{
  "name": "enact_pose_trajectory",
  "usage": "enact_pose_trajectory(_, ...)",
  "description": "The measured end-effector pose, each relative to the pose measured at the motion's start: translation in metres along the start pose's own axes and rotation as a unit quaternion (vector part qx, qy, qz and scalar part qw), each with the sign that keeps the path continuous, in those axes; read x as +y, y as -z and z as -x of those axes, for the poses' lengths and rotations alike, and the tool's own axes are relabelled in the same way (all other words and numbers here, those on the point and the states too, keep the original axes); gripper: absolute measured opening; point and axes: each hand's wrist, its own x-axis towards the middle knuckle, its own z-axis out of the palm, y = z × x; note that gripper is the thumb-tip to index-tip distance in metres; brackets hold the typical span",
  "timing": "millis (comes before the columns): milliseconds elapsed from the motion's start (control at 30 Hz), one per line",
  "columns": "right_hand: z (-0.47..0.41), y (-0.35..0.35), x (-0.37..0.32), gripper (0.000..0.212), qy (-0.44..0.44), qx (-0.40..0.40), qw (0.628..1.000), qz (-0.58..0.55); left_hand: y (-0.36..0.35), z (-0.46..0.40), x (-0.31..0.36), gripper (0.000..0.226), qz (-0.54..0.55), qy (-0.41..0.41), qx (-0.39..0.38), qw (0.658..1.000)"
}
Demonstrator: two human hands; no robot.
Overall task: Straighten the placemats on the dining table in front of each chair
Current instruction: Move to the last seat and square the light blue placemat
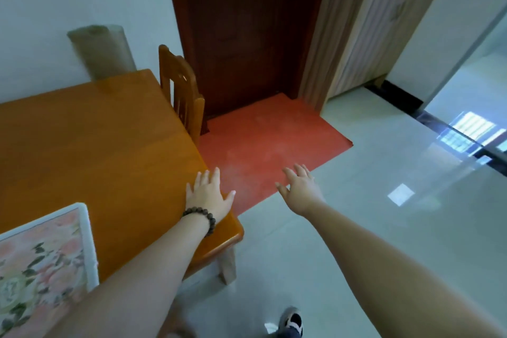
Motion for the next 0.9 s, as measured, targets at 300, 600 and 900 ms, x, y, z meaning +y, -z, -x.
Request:
enact_pose_trajectory(300,-0.117,0.081,0.077,0.056,0.06,-0.01,0.998,0.017,0.019,-0.082,0.101,0.075,-0.016,0.052,0.075,0.996)
enact_pose_trajectory(600,-0.235,0.113,0.062,0.055,0.153,-0.001,0.988,0.008,0.056,-0.175,0.121,0.073,-0.003,0.125,0.128,0.984)
enact_pose_trajectory(900,-0.399,0.118,-0.035,0.055,0.269,-0.03,0.962,0.04,0.101,-0.306,0.077,0.072,0.037,0.215,0.183,0.959)
